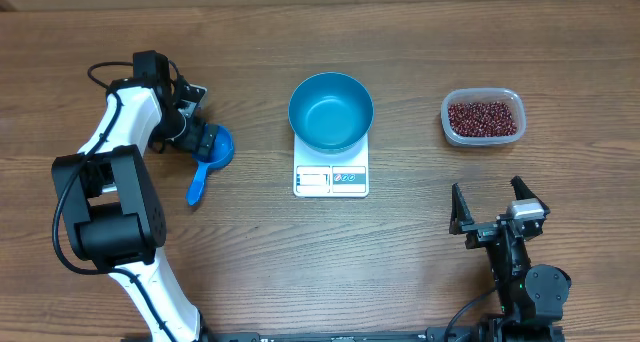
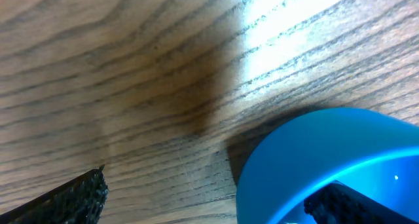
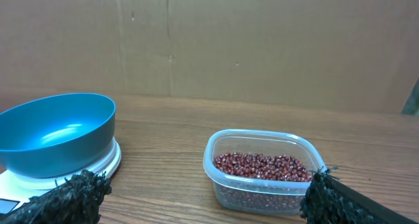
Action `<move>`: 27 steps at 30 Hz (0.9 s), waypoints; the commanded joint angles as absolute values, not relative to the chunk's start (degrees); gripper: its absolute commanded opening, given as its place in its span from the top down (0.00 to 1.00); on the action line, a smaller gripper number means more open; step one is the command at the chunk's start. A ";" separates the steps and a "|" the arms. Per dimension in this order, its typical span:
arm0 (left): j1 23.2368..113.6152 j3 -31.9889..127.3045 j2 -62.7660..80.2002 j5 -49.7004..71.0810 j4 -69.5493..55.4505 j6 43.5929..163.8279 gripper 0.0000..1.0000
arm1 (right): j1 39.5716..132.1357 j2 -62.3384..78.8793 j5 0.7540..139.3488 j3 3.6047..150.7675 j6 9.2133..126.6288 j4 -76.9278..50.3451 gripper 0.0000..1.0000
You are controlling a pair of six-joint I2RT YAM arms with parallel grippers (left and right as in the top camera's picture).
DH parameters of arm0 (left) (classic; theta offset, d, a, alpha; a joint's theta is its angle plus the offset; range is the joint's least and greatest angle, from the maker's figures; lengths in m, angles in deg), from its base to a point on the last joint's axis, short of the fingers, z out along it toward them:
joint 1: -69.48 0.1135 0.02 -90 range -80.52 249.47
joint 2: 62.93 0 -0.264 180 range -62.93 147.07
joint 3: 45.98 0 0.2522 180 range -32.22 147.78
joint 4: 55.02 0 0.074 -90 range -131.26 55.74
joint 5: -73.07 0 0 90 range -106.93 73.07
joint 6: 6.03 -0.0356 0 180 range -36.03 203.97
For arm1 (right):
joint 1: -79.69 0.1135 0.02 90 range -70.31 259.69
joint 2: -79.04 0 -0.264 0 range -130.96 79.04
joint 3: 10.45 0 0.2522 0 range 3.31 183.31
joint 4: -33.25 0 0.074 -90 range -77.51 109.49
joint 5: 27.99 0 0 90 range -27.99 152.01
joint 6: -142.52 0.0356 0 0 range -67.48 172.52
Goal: Scoop item into bowl and weigh 150g on scale
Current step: 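Lower the left gripper and close it on the blue scoop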
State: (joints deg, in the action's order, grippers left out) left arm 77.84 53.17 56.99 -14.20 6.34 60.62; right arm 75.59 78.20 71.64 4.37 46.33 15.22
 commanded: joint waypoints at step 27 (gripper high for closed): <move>78.03 50.48 57.73 -14.34 4.13 59.55 0.21 | 75.37 78.88 71.13 3.78 46.46 15.48 0.00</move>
